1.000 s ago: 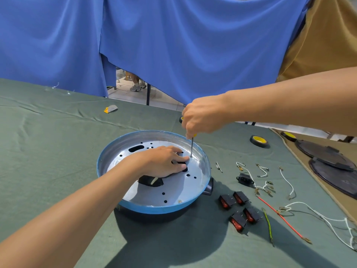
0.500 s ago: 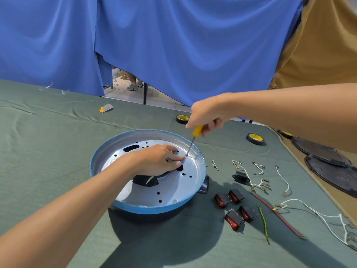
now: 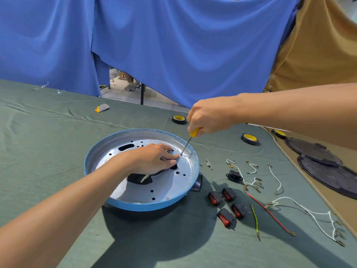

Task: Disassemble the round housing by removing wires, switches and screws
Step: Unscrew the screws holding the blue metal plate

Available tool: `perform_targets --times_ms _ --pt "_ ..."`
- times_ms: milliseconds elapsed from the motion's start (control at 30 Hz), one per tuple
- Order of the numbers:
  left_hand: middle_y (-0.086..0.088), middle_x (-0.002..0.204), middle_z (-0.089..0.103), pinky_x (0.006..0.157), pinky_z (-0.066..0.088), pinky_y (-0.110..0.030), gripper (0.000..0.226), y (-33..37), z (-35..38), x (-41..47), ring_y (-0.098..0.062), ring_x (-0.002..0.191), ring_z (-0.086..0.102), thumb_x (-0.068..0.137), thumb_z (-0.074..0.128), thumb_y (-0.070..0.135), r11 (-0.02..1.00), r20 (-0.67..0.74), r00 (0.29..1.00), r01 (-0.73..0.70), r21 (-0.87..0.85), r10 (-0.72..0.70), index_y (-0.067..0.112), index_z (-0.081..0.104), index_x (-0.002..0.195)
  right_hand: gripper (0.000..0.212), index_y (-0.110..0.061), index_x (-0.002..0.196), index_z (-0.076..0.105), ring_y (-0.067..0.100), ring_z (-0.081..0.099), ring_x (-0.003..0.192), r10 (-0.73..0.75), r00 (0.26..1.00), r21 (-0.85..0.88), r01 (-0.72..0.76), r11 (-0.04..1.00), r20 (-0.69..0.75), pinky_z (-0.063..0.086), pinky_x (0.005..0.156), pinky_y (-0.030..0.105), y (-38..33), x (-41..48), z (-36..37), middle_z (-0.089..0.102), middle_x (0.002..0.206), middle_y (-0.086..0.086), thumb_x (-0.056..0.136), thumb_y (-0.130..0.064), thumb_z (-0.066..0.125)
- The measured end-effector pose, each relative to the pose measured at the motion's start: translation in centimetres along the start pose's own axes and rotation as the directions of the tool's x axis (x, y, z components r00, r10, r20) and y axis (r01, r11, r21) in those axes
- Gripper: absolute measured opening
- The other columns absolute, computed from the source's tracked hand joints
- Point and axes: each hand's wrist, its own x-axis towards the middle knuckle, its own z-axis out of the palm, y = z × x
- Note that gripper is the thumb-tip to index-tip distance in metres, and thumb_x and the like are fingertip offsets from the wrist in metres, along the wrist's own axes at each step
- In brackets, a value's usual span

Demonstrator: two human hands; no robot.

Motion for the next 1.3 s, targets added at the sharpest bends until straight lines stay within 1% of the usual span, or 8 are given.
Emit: perform_targets --times_ms 100,200,400,667,833,1033,1133,1300 --pt "0.012 0.157 0.027 0.116 0.025 -0.044 0.043 -0.1 0.0 0.0 -0.017 0.142 0.029 0.101 0.036 0.05 1.0 -0.004 1.0 0.001 -0.004 -0.001 0.041 0.048 0.142 0.013 -0.019 0.085 0.071 0.015 0.05 0.069 0.079 0.995 0.198 -0.066 0.978 -0.055 0.036 0.056 0.019 -0.5 0.7 -0.3 0.062 0.079 -0.003 0.086 -0.031 0.07" --pt "0.012 0.157 0.029 0.116 0.025 -0.042 0.042 -0.2 0.0 0.0 -0.016 0.141 0.03 0.101 0.037 0.049 1.0 -0.019 1.0 -0.004 -0.024 0.004 0.041 0.05 0.14 0.035 -0.018 0.076 0.074 0.004 0.056 0.054 0.349 0.937 0.582 -0.285 0.761 0.001 0.041 0.047 0.013 -1.4 2.2 -0.2 0.069 0.062 -0.004 0.082 -0.052 0.067" --pt "0.011 0.157 0.028 0.117 0.023 -0.046 0.042 -0.4 0.1 0.1 -0.017 0.143 0.027 0.101 0.036 0.049 1.0 -0.012 1.0 -0.005 -0.009 0.005 0.042 0.047 0.141 0.028 0.0 0.074 0.064 0.013 0.019 0.036 0.441 0.711 0.644 -0.695 0.32 0.548 0.017 0.039 0.016 -0.2 2.8 -0.7 0.038 0.048 0.002 0.089 -0.012 0.043" --pt "0.012 0.157 0.027 0.118 0.021 -0.046 0.043 -0.3 0.1 0.2 -0.016 0.144 0.025 0.101 0.036 0.05 1.0 -0.022 1.0 0.002 -0.021 -0.002 0.042 0.048 0.141 0.019 -0.015 0.083 0.073 0.017 0.06 0.068 0.431 0.87 0.368 -0.493 0.789 0.24 0.041 0.051 0.021 -0.8 2.8 -1.7 0.067 0.067 -0.002 0.089 -0.031 0.065" --pt "0.012 0.158 0.027 0.117 0.022 -0.046 0.043 -0.3 0.3 0.2 -0.017 0.143 0.026 0.101 0.036 0.05 1.0 -0.033 0.999 0.002 -0.013 -0.002 0.042 0.048 0.141 0.011 -0.02 0.081 0.075 0.011 0.058 0.062 0.42 0.904 0.507 -0.401 0.763 0.084 0.043 0.052 0.019 -1.0 2.4 -1.1 0.068 0.07 -0.001 0.071 -0.018 0.081" --pt "0.011 0.157 0.027 0.117 0.022 -0.047 0.042 -0.3 0.2 0.3 -0.017 0.144 0.026 0.101 0.036 0.049 1.0 -0.031 1.0 -0.005 -0.008 0.005 0.041 0.048 0.141 0.042 -0.004 0.074 0.065 0.014 0.028 0.036 0.439 0.782 0.634 -0.619 0.463 0.443 0.023 0.038 0.018 0.1 2.5 -0.6 0.045 0.045 -0.002 0.093 -0.041 0.059" --pt "0.01 0.157 0.028 0.117 0.022 -0.047 0.042 -0.2 0.0 0.3 -0.018 0.144 0.026 0.101 0.035 0.049 1.0 -0.01 1.0 -0.001 0.002 0.001 0.042 0.048 0.141 0.034 -0.007 0.074 0.067 0.013 0.028 0.037 0.428 0.79 0.574 -0.613 0.543 0.44 0.022 0.038 0.018 0.1 2.5 -0.7 0.041 0.046 -0.003 0.093 -0.034 0.06" --pt "0.0 0.141 0.05 0.113 0.029 -0.044 0.045 0.4 -0.7 1.1 -0.026 0.132 0.041 0.101 0.035 0.05 0.997 0.009 1.0 0.011 0.071 -0.011 0.03 0.068 0.123 0.017 -0.026 0.068 0.063 0.018 0.052 0.068 0.329 0.936 0.212 -0.348 0.913 0.122 0.036 0.049 0.021 -1.1 3.0 -1.4 0.055 0.062 -0.008 0.084 -0.025 0.07"
